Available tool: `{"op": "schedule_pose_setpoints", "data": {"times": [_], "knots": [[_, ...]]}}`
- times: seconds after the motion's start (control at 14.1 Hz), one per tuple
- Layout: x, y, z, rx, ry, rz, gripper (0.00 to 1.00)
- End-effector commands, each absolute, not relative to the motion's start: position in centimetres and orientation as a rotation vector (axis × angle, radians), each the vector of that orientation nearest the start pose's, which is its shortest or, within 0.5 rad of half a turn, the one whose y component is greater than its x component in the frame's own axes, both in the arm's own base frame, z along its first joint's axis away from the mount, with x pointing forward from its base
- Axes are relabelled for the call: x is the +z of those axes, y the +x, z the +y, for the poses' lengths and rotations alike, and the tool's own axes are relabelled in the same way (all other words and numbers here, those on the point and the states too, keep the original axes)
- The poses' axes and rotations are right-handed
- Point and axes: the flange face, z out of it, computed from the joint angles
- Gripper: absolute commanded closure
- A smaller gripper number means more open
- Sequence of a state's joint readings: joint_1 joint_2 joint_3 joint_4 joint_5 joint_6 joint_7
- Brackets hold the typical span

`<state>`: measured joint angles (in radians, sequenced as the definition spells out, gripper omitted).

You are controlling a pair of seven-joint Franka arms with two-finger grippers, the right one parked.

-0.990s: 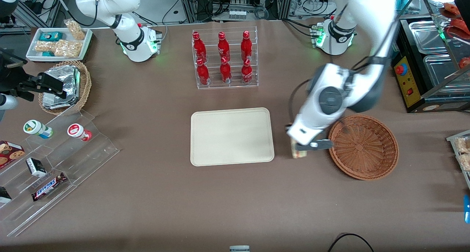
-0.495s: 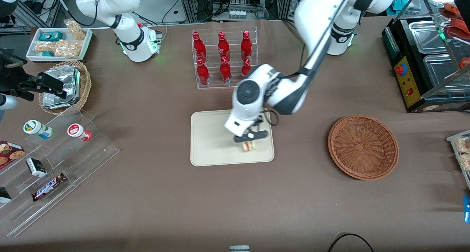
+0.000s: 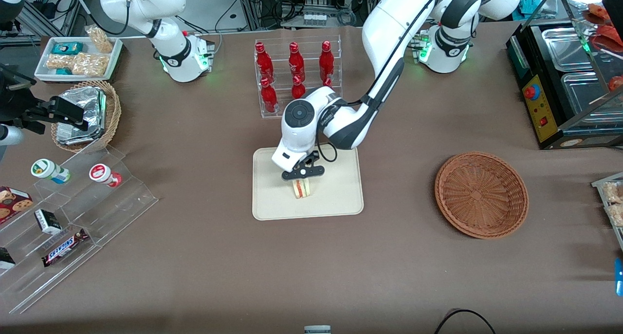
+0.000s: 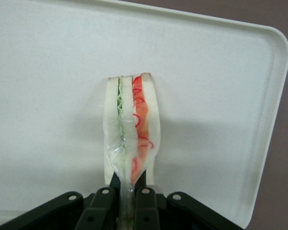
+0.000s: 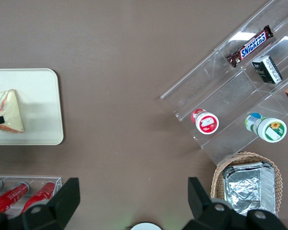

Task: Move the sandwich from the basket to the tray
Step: 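Lower the sandwich onto the tray and open the left gripper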

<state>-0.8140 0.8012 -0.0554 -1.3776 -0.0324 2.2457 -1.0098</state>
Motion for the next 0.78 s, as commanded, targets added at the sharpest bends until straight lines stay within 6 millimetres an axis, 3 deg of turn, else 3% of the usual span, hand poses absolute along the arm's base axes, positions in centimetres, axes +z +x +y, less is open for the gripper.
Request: {"op": "schedule_pose_setpoints", "data": {"times": [0.0,0.07,0.28,0.49,0.64,0.71], "knots": [[24.8,49.0,-56.5,-0.007,-3.23,-0.298,0.68],[25.0,49.0,-56.4,-0.012,-3.231,-0.301,0.01],[26.8,49.4,-56.3,-0.031,-3.249,-0.305,0.0],[31.7,49.1,-55.0,-0.012,-3.212,-0.289,0.0],[34.4,49.4,-52.1,0.039,-3.15,-0.228,0.0],[35.0,49.8,-49.5,0.098,-3.098,-0.256,0.0]]}}
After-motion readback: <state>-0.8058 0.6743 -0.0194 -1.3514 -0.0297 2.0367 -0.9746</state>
